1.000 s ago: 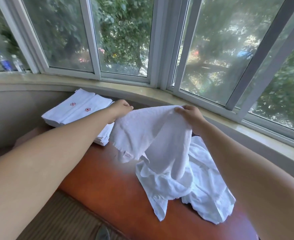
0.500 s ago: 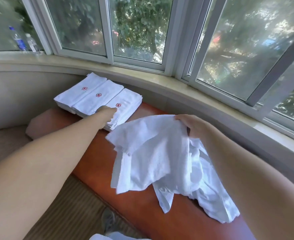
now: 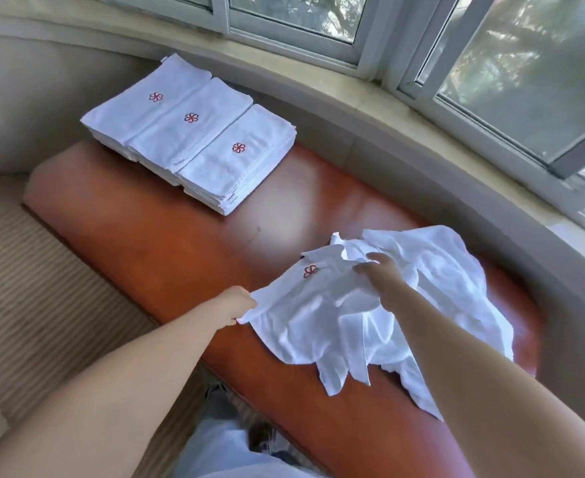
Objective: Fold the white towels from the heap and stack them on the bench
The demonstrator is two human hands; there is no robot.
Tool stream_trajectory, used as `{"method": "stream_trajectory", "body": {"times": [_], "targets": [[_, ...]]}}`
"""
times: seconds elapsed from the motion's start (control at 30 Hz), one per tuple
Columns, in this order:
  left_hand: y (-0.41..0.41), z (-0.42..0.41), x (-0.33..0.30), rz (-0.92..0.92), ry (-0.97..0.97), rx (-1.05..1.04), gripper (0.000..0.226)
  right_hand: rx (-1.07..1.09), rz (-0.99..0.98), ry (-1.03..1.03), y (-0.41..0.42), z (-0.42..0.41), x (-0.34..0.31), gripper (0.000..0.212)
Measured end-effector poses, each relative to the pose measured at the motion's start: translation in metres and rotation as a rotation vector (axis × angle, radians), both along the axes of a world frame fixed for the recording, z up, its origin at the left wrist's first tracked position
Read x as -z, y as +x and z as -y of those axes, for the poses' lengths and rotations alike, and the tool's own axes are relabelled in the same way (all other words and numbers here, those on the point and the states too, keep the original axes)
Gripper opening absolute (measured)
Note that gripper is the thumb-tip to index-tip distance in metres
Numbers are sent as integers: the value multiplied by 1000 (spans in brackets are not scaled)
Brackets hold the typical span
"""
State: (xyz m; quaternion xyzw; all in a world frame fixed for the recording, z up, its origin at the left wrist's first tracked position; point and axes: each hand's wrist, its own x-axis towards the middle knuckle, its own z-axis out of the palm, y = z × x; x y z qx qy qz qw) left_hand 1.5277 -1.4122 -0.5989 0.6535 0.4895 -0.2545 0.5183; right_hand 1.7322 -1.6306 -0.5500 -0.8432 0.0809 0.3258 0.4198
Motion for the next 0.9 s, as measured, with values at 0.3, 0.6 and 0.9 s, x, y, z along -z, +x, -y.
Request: {"method": "stream_trajectory", "body": {"times": [0.3, 0.6, 0.9], "targets": [[11, 34, 69, -272, -266, -238, 47, -40, 32, -216, 2, 25, 54, 15], [22, 74, 104, -400, -463, -130, 37, 71, -43, -158, 6, 40, 66, 12], [18, 105, 110, -171, -329, -331, 19, -2, -21, -140, 0, 64, 66, 15]]}}
